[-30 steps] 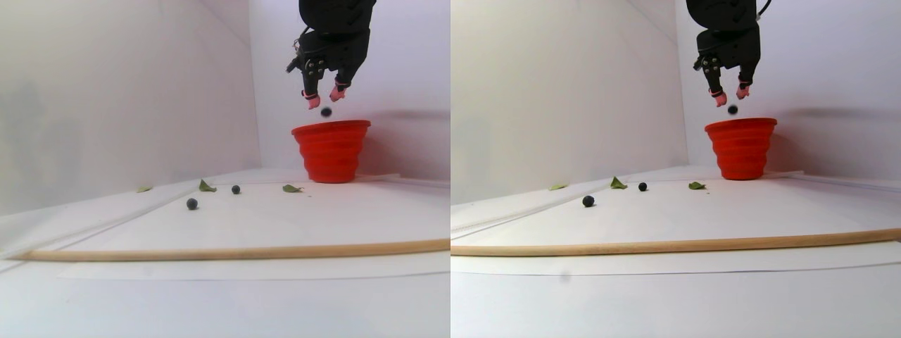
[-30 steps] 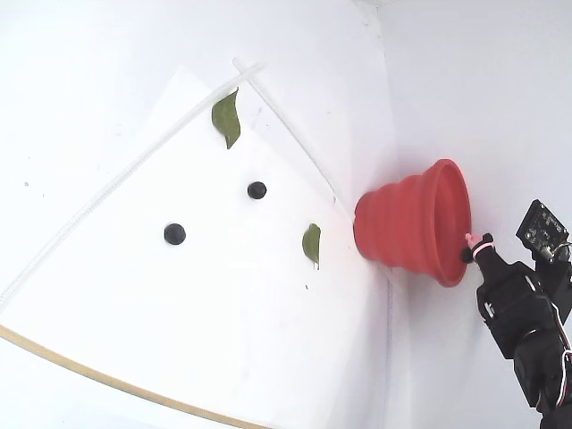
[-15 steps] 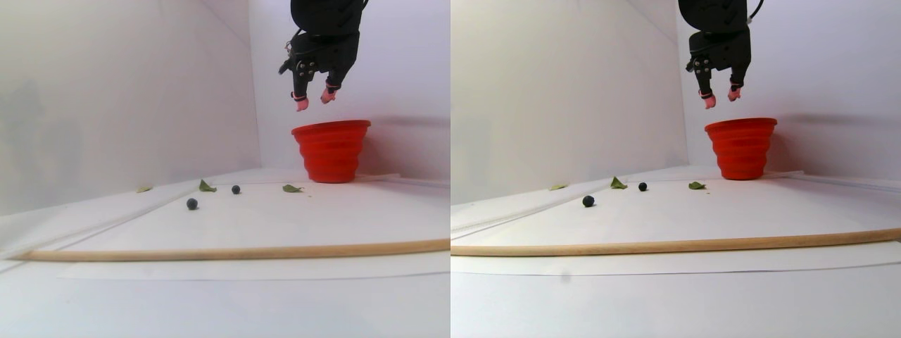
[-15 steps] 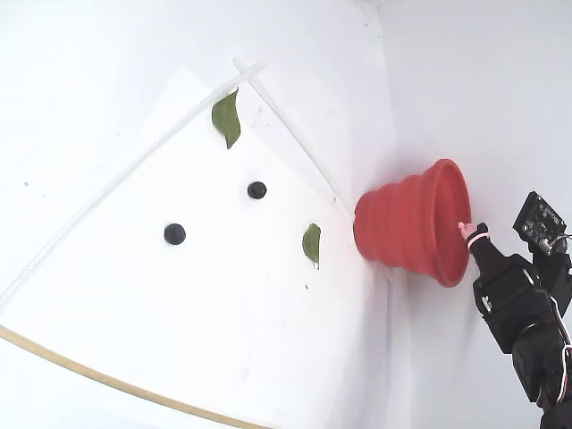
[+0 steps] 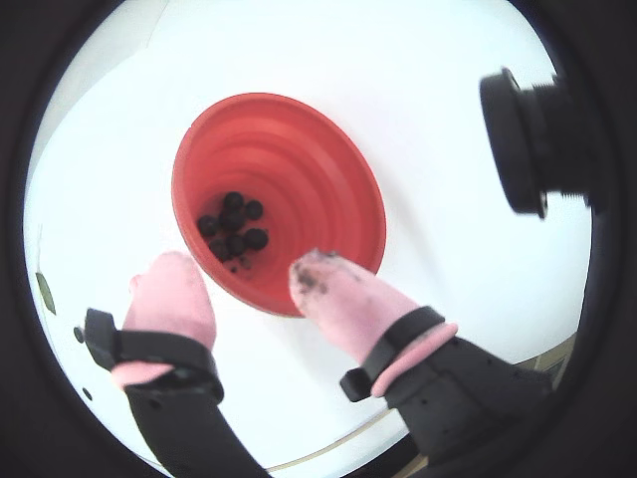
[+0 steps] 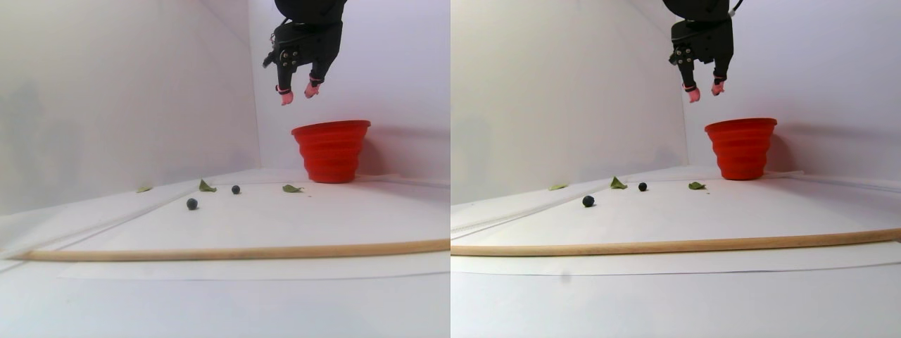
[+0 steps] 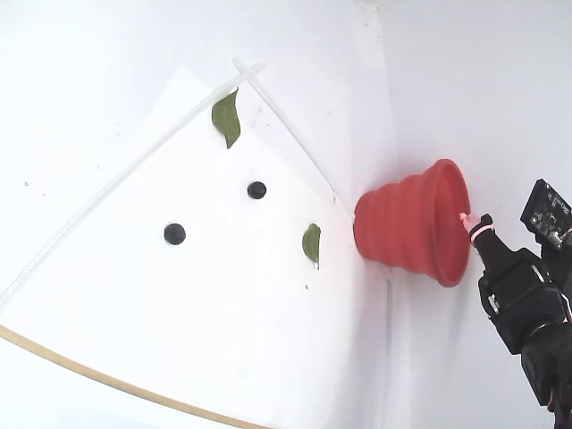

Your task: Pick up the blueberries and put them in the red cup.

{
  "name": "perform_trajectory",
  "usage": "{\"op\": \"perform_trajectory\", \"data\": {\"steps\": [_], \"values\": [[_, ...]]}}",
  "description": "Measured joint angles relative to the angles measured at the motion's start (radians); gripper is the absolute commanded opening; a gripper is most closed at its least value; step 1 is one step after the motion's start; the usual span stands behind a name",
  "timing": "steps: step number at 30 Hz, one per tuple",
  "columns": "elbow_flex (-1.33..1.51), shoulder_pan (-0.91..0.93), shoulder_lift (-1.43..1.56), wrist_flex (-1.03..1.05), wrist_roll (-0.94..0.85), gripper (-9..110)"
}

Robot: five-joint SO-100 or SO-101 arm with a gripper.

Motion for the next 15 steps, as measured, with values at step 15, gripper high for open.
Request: {"op": "perform_trajectory", "data": {"steps": [15], "values": [[0.063, -0.078, 0.046, 0.084, 0.006, 17]]}}
